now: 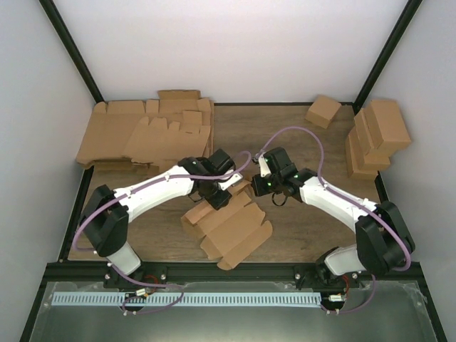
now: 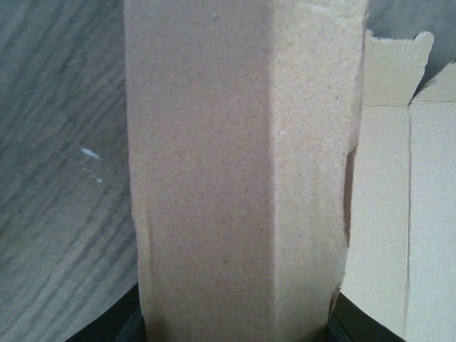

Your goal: Fold the paper box

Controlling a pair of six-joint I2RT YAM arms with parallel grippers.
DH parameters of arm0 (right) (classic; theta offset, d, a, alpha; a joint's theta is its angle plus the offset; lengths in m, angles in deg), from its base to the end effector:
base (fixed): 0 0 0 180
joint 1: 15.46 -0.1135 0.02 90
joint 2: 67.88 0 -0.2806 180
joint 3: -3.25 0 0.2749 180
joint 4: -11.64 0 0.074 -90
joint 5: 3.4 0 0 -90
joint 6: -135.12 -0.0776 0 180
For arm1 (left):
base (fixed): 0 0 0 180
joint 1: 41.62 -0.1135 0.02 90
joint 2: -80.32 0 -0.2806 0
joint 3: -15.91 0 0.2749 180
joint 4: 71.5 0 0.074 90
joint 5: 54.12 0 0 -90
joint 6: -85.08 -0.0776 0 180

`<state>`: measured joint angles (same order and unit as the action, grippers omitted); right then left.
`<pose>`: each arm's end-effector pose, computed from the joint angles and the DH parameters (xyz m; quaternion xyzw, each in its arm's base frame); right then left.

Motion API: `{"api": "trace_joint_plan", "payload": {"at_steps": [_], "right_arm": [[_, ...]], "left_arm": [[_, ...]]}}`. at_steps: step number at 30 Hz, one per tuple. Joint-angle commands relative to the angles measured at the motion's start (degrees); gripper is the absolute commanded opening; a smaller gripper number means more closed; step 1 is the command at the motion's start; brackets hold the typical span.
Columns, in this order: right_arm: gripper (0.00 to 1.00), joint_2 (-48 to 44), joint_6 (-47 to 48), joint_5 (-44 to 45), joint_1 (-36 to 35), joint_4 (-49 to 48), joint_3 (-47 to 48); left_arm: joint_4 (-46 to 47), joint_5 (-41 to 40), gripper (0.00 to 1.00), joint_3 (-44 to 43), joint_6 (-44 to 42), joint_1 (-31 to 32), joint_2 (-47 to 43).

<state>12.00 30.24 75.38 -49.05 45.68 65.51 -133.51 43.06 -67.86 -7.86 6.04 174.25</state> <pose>0.2631 0.1928 0.1888 -0.1845 0.9223 0.2183 0.2601 0.2326 -0.2697 0.2012 0.4301 0.8873 -0.1160 0.1195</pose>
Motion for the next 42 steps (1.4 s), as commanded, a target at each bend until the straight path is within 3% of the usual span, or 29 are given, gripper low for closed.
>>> {"api": "trace_joint_plan", "payload": {"at_steps": [1, 9, 21, 29, 42], "right_arm": [[0.01, -2.04, 0.33, 1.28, -1.45, 1.07, 2.75], [0.01, -3.74, -0.96, 2.32, -3.99, 2.83, 2.57], [0.01, -0.28, -9.13, 2.96, -6.0, 2.03, 7.35], [0.05, 0.1, -14.96, -3.48, -6.06, -5.01, 2.39], [0.05, -0.72, -22.31, -5.97, -6.06, -13.35, -3.1]], "left_arm": [[0.18, -7.14, 0.41, -2.74, 1.87, 0.14, 1.88], [-0.56, -14.8, 0.38, -4.55, 3.12, 0.85, 4.5], [2.66, -15.22, 0.38, -4.63, 4.04, 2.12, 4.16], [8.14, -12.42, 0.38, -1.44, 6.26, 2.26, 2.69], [10.37, -13.74, 0.38, 0.87, 4.08, 4.44, 3.05]]}}
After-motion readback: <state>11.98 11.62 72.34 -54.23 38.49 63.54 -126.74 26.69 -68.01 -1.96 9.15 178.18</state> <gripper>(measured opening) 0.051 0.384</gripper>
